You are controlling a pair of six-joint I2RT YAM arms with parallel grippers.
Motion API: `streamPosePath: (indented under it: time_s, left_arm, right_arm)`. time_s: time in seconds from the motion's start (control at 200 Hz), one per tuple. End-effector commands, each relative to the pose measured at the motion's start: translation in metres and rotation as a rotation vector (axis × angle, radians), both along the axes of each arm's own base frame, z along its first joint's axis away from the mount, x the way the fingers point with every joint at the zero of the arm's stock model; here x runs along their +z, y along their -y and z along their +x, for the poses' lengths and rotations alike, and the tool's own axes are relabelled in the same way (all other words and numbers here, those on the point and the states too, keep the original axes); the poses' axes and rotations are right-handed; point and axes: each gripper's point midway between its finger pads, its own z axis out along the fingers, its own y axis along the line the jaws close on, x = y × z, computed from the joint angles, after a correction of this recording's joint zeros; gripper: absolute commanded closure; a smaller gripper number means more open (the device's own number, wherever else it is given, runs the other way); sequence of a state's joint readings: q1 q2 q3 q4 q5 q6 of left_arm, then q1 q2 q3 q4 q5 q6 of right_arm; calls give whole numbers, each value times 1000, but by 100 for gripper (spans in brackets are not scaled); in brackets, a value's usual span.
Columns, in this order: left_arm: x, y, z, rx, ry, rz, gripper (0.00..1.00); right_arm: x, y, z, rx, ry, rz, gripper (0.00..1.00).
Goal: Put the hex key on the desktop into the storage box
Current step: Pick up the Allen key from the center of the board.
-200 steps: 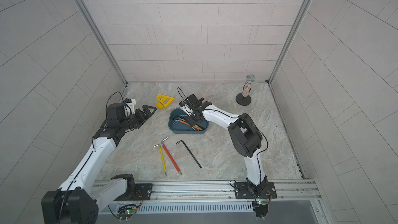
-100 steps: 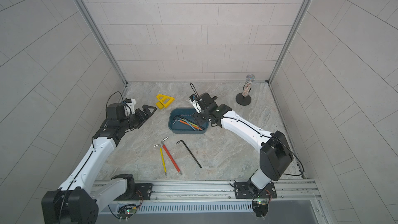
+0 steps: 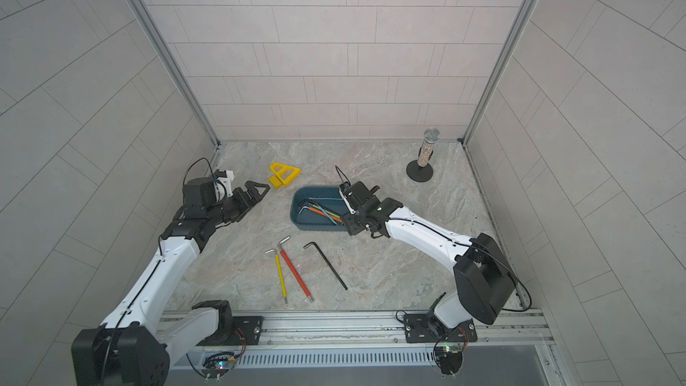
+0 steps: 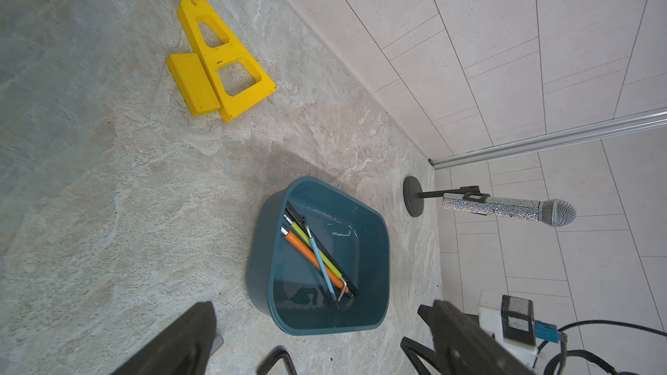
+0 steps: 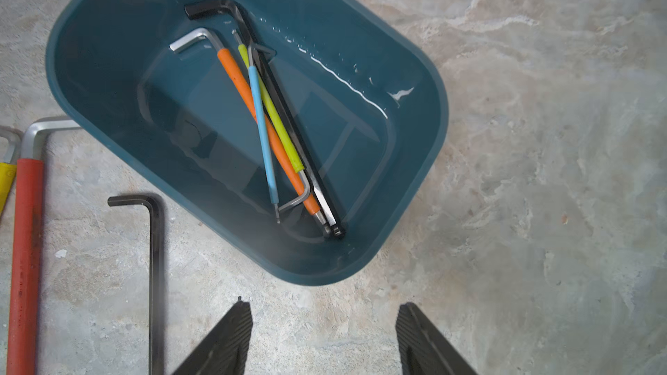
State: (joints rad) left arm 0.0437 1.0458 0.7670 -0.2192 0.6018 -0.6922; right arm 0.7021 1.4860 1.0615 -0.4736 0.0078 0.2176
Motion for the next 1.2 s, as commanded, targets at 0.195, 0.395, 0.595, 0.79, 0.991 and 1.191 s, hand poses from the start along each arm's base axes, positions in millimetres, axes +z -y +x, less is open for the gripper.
streamPosePath:
  time_s: [0.195, 0.395, 0.595, 0.79, 0.991, 1.191]
  left_arm:
    - [2, -2, 0, -2, 12, 18, 0]
    - [3, -1, -2, -5, 16, 17, 0]
    - [3, -1, -2, -5, 16, 17, 0]
    - [4, 0, -2, -6, 19, 14, 0]
    - [5, 0, -2, -7, 23, 15, 0]
    - [8, -2, -3, -3, 31, 27, 0]
  right_arm:
    - [-6, -12, -26, -6, -30, 18, 35]
    - [-9, -16, -36, -8, -41, 32, 35]
    - [-11, -23, -47, 14, -58, 26, 36]
    - [-18, -26, -56, 25, -78, 13, 37]
    - [-20, -29, -67, 41, -98, -1, 38]
    - [-30, -39, -80, 78, -137, -3, 38]
